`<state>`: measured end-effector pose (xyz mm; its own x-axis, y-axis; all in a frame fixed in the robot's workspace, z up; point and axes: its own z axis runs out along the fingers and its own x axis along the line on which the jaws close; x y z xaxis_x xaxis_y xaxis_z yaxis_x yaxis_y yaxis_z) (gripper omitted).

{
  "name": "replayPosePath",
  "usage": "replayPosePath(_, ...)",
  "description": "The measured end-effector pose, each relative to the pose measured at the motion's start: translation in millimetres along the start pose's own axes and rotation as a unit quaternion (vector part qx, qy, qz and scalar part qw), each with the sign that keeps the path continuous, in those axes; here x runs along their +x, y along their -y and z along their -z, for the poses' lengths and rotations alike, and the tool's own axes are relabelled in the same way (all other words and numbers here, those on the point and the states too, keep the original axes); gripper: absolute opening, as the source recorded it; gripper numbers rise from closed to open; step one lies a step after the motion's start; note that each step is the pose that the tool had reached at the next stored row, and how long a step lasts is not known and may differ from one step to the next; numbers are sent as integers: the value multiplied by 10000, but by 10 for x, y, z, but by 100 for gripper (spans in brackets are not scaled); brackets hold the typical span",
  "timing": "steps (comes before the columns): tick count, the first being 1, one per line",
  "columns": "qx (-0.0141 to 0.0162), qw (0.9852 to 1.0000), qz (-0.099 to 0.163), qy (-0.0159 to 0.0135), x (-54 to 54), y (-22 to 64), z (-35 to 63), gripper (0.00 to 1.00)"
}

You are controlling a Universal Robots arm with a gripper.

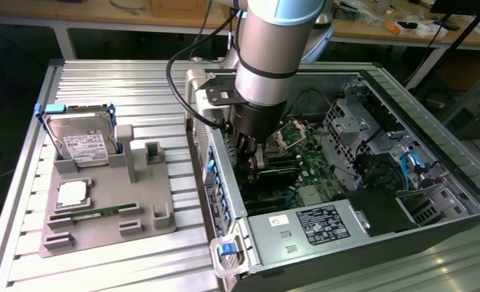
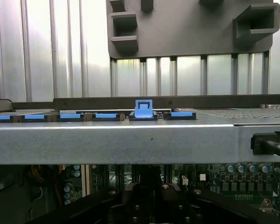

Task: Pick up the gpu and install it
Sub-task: 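Press down on the gpu until it lock into place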

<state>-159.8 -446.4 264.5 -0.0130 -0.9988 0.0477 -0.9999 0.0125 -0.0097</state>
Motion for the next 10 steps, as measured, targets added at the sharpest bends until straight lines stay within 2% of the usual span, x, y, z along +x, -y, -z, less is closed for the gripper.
replayPosePath(2, 2, 10000, 0, 4, 1, -1, -3, 11)
replayPosePath(3, -8, 10000, 0, -12, 3, -1, 17, 11)
replayPosePath(4, -10, 10000, 1, -15, 0, 1, 27, 11)
replayPosePath(7, 17, 10000, -2, 13, 2, -2, 33, 11)
replayPosePath(10, 25, 10000, -1, 13, 1, 0, 64, 11)
